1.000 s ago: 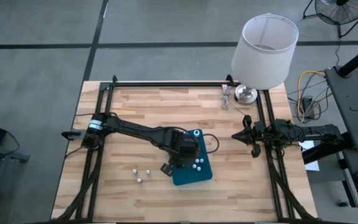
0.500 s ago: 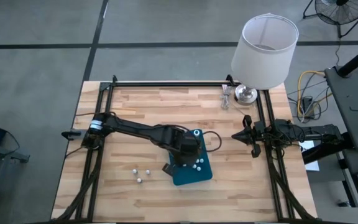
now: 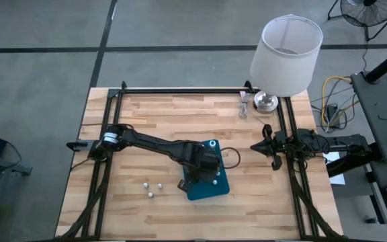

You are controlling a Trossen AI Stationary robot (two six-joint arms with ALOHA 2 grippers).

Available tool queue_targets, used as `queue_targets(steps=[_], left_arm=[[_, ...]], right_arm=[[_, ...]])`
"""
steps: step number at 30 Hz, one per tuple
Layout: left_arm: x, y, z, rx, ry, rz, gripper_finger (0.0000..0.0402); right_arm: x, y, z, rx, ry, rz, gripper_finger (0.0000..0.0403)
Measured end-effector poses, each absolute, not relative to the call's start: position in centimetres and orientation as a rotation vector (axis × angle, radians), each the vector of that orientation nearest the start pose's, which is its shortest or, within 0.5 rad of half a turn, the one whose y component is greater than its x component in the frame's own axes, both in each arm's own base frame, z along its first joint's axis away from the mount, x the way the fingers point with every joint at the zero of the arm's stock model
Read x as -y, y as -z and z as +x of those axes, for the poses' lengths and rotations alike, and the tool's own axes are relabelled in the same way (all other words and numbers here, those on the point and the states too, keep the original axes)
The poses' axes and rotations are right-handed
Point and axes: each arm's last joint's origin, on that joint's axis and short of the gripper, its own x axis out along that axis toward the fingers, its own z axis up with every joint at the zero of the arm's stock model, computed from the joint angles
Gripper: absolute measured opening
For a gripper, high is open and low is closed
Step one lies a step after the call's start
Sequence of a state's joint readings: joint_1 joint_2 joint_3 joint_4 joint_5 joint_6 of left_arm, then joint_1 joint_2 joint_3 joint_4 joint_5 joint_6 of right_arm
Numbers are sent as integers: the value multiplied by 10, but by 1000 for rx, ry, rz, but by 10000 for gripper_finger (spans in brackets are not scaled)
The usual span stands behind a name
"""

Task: Pick & Place food coloring
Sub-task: Put the small dark blue food coloring bottle into the blue bin

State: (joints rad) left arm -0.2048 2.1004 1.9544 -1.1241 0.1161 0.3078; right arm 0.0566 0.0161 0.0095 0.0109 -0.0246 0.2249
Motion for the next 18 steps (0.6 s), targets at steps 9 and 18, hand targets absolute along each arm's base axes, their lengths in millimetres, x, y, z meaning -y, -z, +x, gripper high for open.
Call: queue_targets(steps=[9, 18], left_arm=[[97, -248, 433, -1294, 427, 183, 60], [101, -244, 431, -1350, 384, -25, 60]], right_arm=[[-6, -167, 98, -4, -81, 225, 9], [-6, -167, 98, -4, -82, 225, 9]])
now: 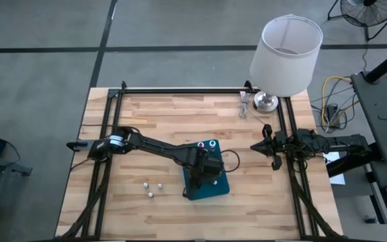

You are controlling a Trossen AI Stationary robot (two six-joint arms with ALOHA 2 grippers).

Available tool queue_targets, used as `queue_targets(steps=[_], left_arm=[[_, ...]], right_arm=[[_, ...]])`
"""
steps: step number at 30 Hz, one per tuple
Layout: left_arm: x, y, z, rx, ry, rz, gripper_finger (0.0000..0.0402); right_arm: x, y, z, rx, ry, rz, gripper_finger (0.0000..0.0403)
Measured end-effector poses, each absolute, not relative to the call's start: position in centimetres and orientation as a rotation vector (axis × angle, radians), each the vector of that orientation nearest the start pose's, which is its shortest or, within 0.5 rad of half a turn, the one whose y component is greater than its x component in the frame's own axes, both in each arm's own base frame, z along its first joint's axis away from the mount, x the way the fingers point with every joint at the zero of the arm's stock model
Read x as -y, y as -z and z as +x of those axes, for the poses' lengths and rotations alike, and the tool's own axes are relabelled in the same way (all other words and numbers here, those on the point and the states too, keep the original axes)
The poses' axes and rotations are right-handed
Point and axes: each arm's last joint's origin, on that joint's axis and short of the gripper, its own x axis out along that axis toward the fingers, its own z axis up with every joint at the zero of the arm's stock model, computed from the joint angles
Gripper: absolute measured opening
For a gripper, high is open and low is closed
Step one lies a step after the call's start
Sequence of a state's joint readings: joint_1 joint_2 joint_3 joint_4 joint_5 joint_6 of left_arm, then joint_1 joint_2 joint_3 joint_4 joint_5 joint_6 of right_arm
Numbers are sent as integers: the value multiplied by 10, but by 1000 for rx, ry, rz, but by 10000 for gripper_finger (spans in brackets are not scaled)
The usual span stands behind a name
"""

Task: Pick & Place food coloring
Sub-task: Put the small dark blue food coloring bottle into the blue bin

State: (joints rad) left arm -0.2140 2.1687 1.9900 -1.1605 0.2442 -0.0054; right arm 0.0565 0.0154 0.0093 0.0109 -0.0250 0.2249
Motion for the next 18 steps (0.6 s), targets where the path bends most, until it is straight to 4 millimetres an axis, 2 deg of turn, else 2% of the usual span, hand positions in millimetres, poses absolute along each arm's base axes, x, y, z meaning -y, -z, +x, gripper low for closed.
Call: queue_targets(steps=[9, 18], left_arm=[[112, -235, 429, -1354, 383, -20, 60], [117, -216, 424, -1388, 330, 7, 60]], right_arm=[[-6, -167, 98, -4, -82, 225, 9], [-6, -167, 98, -5, -81, 225, 8]])
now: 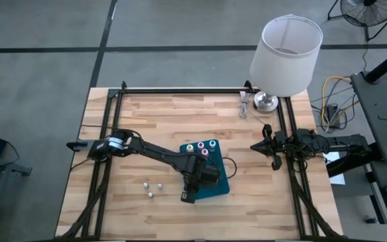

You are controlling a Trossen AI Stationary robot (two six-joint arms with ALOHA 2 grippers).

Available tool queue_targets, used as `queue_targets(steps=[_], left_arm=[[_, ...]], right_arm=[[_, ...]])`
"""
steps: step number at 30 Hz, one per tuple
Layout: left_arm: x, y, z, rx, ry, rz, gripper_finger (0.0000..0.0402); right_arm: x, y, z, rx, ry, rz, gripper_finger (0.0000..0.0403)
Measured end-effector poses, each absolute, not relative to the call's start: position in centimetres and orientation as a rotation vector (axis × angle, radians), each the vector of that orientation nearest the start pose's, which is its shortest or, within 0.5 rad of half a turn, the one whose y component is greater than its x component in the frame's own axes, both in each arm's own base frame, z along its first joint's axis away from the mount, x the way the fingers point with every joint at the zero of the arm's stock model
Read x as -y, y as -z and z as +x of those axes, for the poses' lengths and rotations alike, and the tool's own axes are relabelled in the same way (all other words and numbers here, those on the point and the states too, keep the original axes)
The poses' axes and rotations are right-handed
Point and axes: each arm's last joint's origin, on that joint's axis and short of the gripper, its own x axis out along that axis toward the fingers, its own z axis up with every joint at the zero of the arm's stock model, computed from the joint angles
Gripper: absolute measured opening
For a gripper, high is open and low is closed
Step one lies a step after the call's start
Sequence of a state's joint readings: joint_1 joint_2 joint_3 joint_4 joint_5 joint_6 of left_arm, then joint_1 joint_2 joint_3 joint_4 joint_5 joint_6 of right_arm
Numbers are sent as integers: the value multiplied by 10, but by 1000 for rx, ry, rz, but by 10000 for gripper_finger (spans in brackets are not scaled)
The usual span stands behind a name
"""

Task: Pick & Place food coloring
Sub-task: Put the small dark blue food coloring bottle into the blue bin

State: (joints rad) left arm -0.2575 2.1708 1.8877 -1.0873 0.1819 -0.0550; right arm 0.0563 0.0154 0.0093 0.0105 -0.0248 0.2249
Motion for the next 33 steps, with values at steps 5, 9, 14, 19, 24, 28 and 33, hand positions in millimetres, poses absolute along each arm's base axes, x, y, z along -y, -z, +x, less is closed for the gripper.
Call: queue_targets(steps=[5, 9, 14, 19, 24, 28, 33], left_arm=[[116, -207, 423, -1392, 287, 31, 60], [116, -199, 423, -1387, 282, 32, 60], [116, -193, 425, -1367, 273, 18, 60], [116, -183, 423, -1373, 269, 14, 60], [115, -176, 420, -1386, 267, 15, 60], [115, -175, 420, -1384, 268, 14, 60], [115, -175, 421, -1380, 273, 20, 60]], right_arm=[[-6, -167, 98, -5, -82, 225, 9], [-6, -167, 98, -4, -82, 225, 9], [-6, -167, 98, -4, -82, 225, 9], [-6, -167, 98, -4, -82, 225, 9], [-6, -167, 98, -4, -81, 225, 9], [-6, -167, 98, -4, -81, 225, 9], [-6, -167, 98, -4, -82, 225, 9]])
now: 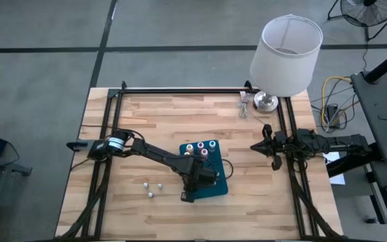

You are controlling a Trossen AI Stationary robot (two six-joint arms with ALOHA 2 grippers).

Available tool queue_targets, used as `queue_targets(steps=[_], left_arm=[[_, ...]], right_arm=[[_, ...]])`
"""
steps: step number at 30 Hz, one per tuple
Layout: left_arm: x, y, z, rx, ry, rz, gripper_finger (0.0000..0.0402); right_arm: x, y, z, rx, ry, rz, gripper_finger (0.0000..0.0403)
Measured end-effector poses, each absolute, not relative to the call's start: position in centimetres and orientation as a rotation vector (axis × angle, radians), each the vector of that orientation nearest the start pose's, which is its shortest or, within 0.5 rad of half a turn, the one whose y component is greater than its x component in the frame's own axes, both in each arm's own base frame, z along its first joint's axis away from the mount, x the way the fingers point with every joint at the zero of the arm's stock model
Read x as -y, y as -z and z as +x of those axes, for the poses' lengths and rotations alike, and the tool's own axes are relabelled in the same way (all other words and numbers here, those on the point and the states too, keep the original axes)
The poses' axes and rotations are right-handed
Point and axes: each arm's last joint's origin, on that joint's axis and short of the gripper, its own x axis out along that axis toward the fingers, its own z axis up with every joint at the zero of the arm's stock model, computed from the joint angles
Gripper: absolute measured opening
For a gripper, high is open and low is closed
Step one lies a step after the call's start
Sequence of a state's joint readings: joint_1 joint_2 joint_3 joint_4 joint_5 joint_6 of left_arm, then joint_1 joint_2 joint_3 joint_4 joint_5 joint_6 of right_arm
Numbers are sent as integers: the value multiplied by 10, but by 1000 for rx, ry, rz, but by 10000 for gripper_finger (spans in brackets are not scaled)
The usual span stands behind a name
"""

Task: Pick & Place food coloring
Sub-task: Put the small dark blue food coloring bottle into the blue bin

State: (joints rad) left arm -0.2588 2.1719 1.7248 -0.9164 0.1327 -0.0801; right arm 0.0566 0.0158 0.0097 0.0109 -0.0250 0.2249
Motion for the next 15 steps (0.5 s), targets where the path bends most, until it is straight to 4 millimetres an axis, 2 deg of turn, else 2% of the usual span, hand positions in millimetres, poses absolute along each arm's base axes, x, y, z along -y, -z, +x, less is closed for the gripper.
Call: queue_targets(steps=[12, 15], left_arm=[[115, -175, 422, -1371, 277, 21, 61], [115, -175, 422, -1369, 274, 17, 73]], right_arm=[[-6, -167, 98, -5, -82, 225, 9], [-6, -167, 98, -4, -82, 225, 9]])
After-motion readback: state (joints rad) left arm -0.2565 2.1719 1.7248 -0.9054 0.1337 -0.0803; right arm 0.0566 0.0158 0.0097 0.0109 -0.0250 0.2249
